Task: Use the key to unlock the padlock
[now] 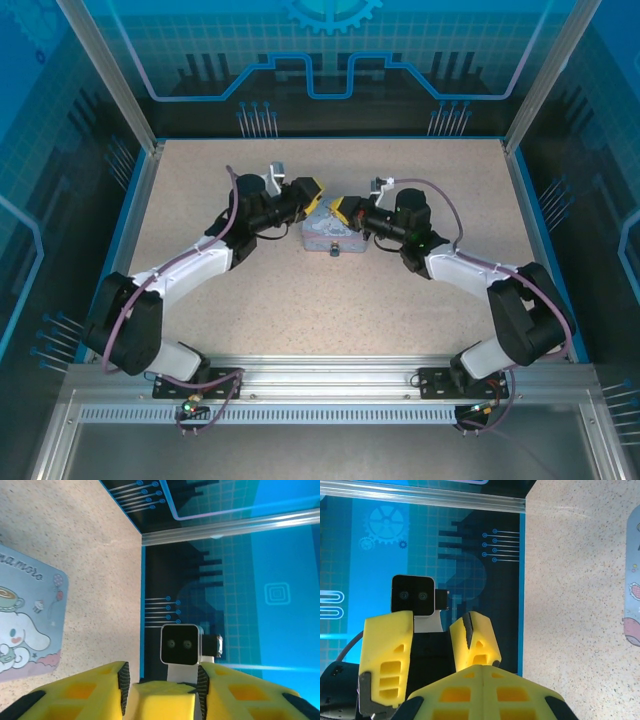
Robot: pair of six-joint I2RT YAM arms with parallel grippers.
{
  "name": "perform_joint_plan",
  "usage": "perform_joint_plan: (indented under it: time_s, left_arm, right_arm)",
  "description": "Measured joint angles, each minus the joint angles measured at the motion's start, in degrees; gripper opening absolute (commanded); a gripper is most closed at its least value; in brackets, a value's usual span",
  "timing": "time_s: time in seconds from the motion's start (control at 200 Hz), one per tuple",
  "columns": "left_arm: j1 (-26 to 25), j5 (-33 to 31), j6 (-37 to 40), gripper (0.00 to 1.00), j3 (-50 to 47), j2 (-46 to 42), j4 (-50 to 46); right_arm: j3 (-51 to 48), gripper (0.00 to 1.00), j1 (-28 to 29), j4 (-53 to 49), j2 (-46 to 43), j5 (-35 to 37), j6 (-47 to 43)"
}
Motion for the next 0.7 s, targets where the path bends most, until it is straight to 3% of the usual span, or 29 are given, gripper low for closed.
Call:
perform_joint_plan:
  time_s: [0.41, 0.7]
  left_arm:
    - [-1.9, 0.2, -0.2, 0.33, -2.0, 0.3, 3.5]
    - [-3.0, -0.9, -0.3, 0.58, -3.3, 0.3, 2.7]
  right_arm:
    - [0.6, 0.0, -0.1, 0.0, 0.2, -0.4, 0.2]
    - [0.6, 0.0, -0.3, 0.2, 0.1, -0.3, 0.2]
